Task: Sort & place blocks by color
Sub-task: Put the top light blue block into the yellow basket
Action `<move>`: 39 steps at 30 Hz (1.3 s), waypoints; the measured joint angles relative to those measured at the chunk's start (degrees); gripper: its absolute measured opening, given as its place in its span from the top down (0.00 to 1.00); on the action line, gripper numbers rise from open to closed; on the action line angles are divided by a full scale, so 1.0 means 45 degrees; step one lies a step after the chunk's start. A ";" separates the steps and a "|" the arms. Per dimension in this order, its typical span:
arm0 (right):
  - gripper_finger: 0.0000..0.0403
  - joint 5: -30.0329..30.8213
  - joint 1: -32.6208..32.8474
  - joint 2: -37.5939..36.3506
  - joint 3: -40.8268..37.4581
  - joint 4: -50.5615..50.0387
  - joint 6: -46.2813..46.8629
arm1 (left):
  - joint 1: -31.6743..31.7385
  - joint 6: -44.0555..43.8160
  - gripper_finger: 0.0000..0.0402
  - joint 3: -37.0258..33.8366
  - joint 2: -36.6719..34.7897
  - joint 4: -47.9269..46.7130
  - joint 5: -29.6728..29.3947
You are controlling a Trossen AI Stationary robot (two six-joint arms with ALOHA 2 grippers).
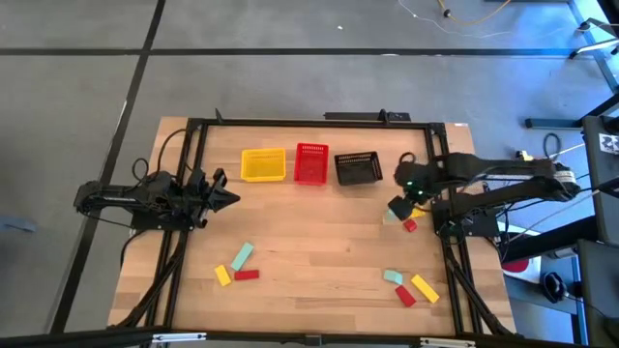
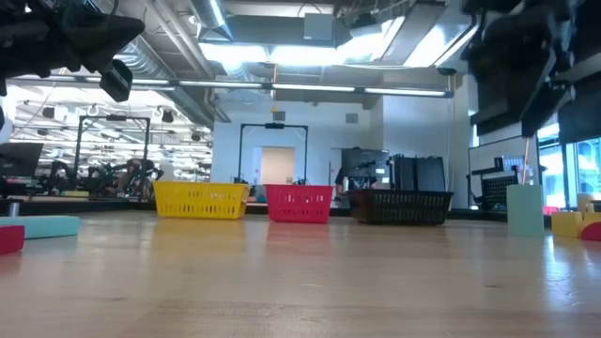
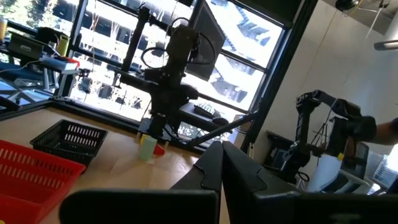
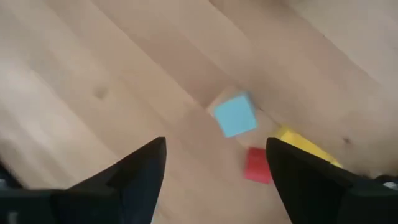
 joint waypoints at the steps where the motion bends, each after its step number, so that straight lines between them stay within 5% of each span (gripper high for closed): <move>1: 0.31 0.0004 0.0000 0.0386 -0.0002 0.0001 -0.0250 | 0.0000 0.0000 1.00 0.0000 0.0004 0.0000 -0.0001; 16: 0.31 0.0670 0.0000 0.4915 -0.0012 0.0780 -0.3461 | -0.0003 0.0000 1.00 0.0000 0.0000 0.0001 0.0000; 29: 0.33 0.0568 0.0000 0.6475 -0.0017 0.0942 -0.3782 | -0.0001 0.0000 1.00 0.0000 0.0000 0.0001 -0.0001; 34: 0.44 0.0563 0.0000 0.6526 -0.0017 0.0929 -0.3792 | -0.0004 0.0000 1.00 -0.0001 0.0000 0.0000 0.0000; 39: 0.67 0.0356 0.0000 0.6405 -0.0011 0.0515 -0.4351 | -0.0002 0.0000 1.00 0.0000 0.0004 0.0003 0.0000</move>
